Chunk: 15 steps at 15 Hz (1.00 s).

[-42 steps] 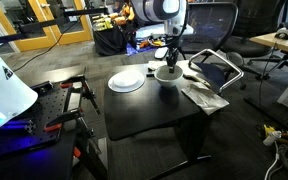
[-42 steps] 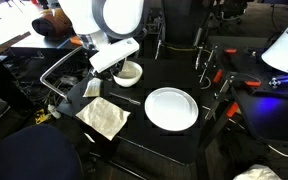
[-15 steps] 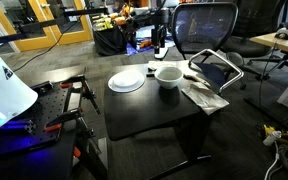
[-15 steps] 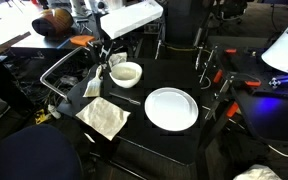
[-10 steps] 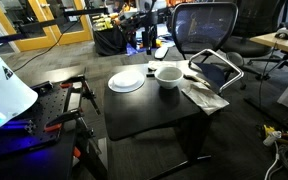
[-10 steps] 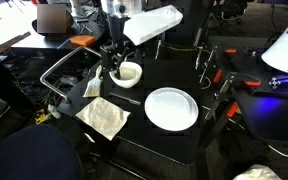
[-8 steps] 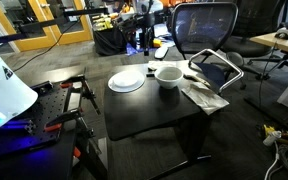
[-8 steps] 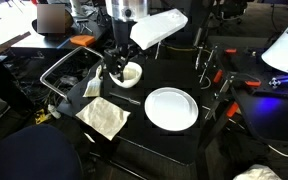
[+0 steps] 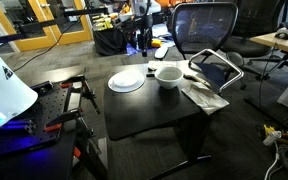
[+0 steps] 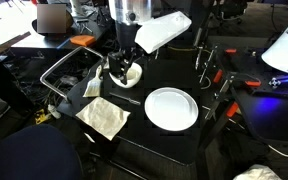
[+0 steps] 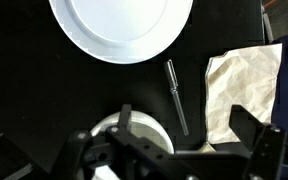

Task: Move the white bowl backwards, put the pen inside the white bowl

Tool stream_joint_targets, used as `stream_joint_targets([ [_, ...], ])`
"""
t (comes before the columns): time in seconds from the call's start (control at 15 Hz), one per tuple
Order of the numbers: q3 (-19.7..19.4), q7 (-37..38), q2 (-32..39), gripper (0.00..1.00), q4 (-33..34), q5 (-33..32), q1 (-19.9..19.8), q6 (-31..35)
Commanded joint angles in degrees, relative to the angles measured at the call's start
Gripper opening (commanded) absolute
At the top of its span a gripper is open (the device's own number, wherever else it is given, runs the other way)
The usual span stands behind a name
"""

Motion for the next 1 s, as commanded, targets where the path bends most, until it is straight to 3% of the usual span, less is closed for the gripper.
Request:
stream_joint_targets([
  [0.0,-1.12,1.18,2.13,1.00,1.64,-0.60,1.49,0.38],
  [0.93,-4.60,0.29,15.13,1.00,8.33,0.07,6.54,6.57],
])
